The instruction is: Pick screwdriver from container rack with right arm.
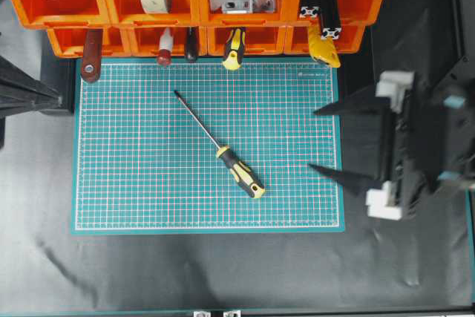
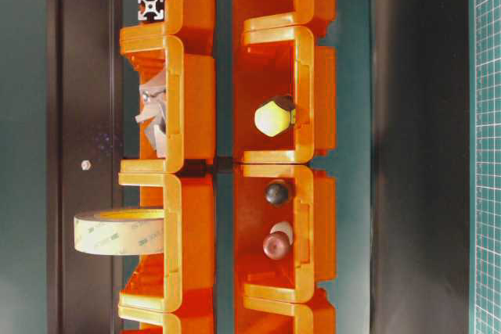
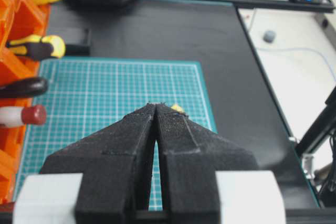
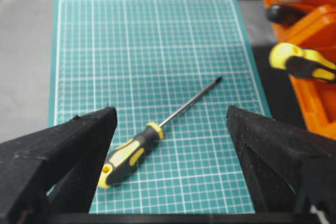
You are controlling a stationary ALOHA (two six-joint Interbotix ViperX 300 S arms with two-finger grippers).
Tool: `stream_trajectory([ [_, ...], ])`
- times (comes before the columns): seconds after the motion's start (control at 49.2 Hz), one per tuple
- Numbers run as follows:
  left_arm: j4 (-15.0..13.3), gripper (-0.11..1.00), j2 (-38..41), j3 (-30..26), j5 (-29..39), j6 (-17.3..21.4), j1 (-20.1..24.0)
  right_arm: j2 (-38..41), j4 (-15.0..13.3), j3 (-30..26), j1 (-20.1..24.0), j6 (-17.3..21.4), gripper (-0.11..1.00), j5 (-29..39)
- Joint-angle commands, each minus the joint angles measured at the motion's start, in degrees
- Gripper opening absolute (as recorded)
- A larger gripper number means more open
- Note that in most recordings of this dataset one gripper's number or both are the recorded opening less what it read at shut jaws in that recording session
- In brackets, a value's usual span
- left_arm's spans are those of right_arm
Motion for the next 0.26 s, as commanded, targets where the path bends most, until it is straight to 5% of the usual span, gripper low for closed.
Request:
stream_trajectory([
  [0.0,0.2,0.0,0.3,-1.6,-0.2,-0.1,-0.1,-3.1,-1.3,1.0,-0.4,0.9,0.81,-0.5],
  [0.244,0.2,0.0,0.3,-1.6,-0.3,-0.2,-0.1,-6.0,-1.5,3.3,-1.1,1.3,0.81,-0.8],
])
